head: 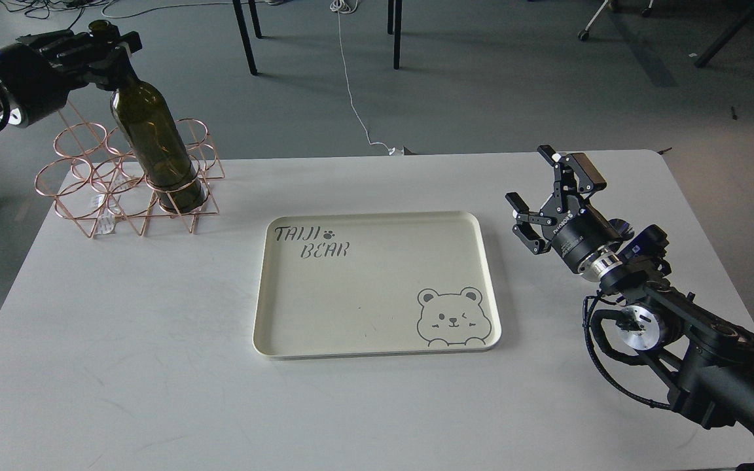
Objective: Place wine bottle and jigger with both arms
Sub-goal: 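Lower the bottle upright into the copper wire rack with the left gripper, then release the bottle and withdraw the left gripper upward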
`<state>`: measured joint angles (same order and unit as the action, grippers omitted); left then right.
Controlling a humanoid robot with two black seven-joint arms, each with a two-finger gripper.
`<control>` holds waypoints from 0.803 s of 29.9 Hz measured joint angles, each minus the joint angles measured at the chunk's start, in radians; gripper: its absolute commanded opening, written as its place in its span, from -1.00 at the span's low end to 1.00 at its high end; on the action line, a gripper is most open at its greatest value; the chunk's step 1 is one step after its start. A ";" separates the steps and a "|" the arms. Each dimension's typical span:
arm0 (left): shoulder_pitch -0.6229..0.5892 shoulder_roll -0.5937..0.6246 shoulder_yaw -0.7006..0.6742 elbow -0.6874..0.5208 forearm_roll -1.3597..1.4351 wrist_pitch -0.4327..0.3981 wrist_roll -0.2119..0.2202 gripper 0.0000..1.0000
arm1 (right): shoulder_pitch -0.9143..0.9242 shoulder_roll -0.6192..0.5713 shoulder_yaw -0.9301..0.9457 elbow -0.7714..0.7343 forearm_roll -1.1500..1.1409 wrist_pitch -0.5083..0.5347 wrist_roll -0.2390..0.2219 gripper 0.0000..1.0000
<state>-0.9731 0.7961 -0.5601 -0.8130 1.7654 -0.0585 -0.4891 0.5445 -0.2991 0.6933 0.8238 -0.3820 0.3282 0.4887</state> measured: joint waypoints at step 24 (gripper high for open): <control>0.027 -0.027 -0.002 0.020 -0.002 0.015 0.001 0.34 | 0.000 -0.001 0.003 0.002 0.000 0.000 0.000 0.98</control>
<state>-0.9465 0.7686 -0.5618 -0.7933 1.7634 -0.0430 -0.4884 0.5445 -0.3005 0.6965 0.8254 -0.3819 0.3283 0.4887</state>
